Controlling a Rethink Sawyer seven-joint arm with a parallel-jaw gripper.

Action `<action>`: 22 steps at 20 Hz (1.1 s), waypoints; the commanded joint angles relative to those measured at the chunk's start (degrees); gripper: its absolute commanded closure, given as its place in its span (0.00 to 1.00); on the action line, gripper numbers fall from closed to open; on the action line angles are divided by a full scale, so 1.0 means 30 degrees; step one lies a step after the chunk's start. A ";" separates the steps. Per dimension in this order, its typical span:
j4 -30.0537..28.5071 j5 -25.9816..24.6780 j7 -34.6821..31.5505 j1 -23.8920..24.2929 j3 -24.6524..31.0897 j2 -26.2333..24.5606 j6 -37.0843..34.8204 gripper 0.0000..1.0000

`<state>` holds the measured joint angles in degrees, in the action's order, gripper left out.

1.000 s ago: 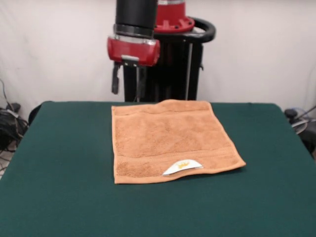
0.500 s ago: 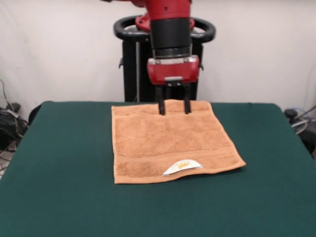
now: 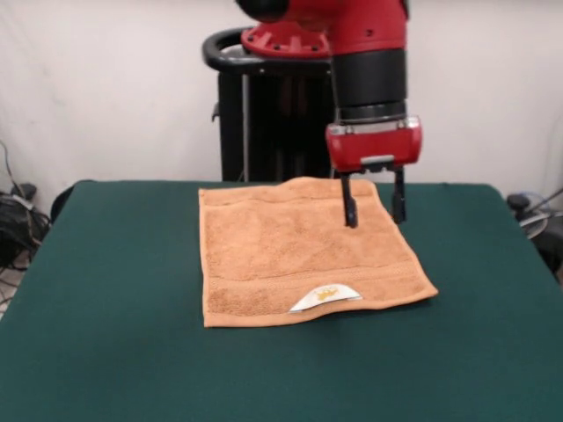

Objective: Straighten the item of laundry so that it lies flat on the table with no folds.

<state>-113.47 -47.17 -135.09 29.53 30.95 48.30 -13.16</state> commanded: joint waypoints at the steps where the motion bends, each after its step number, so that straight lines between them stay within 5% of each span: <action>1: 0.1829 0.1806 0.0597 -0.0078 -0.1364 0.1748 -0.4635 0.00; 6: 0.2076 0.1452 -0.1364 -0.1199 -0.3202 0.2230 -0.5406 0.00; 11: 0.1610 0.2209 -0.0055 0.0300 -0.1615 0.1094 -0.3636 0.00; 22: 0.1427 0.0462 0.0366 -0.0653 -0.3603 -0.0018 -0.4624 0.00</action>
<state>-109.64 -42.71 -135.09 28.91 24.32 52.43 -21.58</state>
